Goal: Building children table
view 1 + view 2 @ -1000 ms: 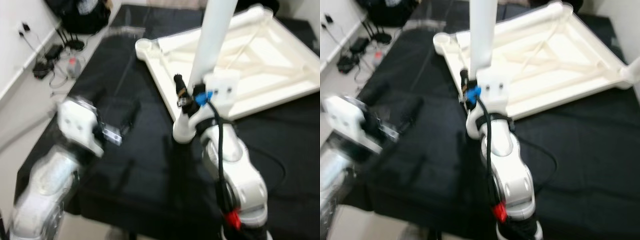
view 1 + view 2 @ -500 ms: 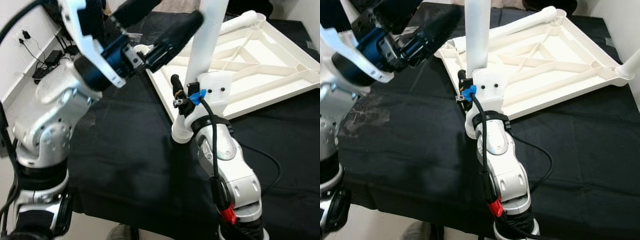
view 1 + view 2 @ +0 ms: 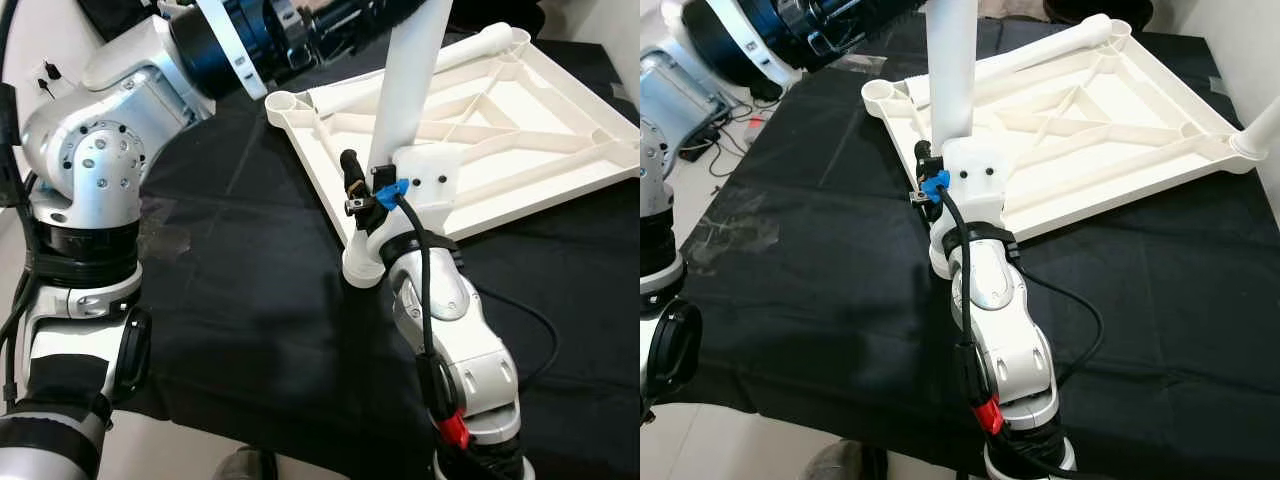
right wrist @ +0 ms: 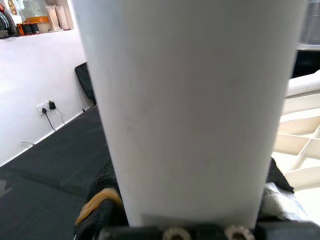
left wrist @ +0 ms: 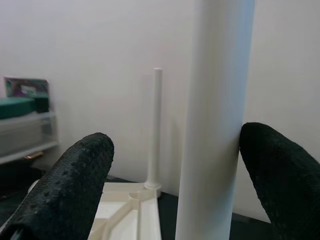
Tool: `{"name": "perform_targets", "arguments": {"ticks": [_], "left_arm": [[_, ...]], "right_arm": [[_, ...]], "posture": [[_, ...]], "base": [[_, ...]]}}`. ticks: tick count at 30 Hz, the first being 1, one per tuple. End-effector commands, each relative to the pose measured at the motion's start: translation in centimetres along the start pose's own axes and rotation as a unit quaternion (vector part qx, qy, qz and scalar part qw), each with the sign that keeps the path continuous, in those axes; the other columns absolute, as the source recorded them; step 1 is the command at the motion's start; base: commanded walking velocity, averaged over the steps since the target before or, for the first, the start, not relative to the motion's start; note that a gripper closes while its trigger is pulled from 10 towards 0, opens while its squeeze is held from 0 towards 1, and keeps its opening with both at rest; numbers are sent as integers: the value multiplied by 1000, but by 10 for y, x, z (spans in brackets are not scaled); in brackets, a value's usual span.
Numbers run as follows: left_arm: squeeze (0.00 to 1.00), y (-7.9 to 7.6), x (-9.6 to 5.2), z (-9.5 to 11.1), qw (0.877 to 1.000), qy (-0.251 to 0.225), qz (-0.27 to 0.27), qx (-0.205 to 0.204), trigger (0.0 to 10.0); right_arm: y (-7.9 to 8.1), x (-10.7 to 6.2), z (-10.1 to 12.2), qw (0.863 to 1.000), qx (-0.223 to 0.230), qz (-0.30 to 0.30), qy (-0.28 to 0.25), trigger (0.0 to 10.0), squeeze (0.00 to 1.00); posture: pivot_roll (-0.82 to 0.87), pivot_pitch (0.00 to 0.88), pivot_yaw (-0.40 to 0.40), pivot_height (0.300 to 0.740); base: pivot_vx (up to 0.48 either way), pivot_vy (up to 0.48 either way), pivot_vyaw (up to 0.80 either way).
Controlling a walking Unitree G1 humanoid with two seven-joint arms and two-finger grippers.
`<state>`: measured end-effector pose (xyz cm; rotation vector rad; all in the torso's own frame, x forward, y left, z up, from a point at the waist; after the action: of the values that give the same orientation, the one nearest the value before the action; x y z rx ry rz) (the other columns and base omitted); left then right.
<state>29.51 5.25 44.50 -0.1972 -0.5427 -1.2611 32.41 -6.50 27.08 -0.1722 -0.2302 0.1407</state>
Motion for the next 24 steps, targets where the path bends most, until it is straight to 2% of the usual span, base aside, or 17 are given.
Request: {"name": "perform_targets", "arguments": {"ticks": [1, 2, 6, 10, 19, 20, 21, 22, 24], "left_arm": [[0, 11, -3, -21, 999, 29, 0, -41, 0], [0, 13, -2, -25, 998, 32, -2, -52, 0], [0, 15, -2, -28, 998, 43, -1, -54, 0], [0, 17, 9, -43, 996, 70, 4, -50, 0], [0, 19, 11, -44, 996, 82, 0, -43, 0], [0, 20, 11, -44, 996, 83, -1, -40, 0], [0, 20, 11, -44, 996, 83, -1, -40, 0], [0, 20, 11, -44, 996, 85, -3, -40, 0], [0, 20, 10, -44, 995, 87, -4, -38, 0]], "right_arm": [[3, -3, -50, 994, 7, 1, 110, 10000, 0], [3, -3, -50, 994, 7, 0, 110, 10000, 0], [3, -2, -50, 994, 7, 0, 110, 10000, 0], [3, -2, -49, 994, 9, 0, 109, 10000, 0], [3, -1, -48, 994, 10, -1, 107, 10000, 0], [2, -1, -47, 994, 13, 0, 104, 10000, 318], [2, -1, -47, 994, 13, 0, 104, 10000, 318], [2, 0, -46, 995, 16, 0, 101, 10000, 1000], [2, 0, -44, 995, 20, 3, 95, 10000, 1000]], "posture": [[43, 235, 15, 740], [43, 235, 15, 740], [42, 235, 14, 740], [45, 237, 17, 740], [42, 241, 21, 740], [42, 241, 21, 740], [42, 241, 21, 740], [41, 243, 24, 740], [41, 243, 25, 740]], "base": [[0, 0, 0], [0, 0, 0], [0, 0, 0], [0, 0, 0], [0, 0, 0], [0, 0, 0], [0, 0, 0], [0, 0, 0], [0, 0, 0]]}}
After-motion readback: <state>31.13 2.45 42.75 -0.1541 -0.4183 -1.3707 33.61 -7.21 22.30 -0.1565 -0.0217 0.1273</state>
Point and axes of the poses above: a point about 5 cm out from each wrist's last joint towards the gripper, its own x axis pointing out of the wrist towards the gripper, its own z axis along the axis of the wrist's last joint, y = z × x, the point moved 5 cm from there along x, pointing out of the wrist towards the gripper, and after that the axes turned 7 degrees about -x, right-handed, at the moved point
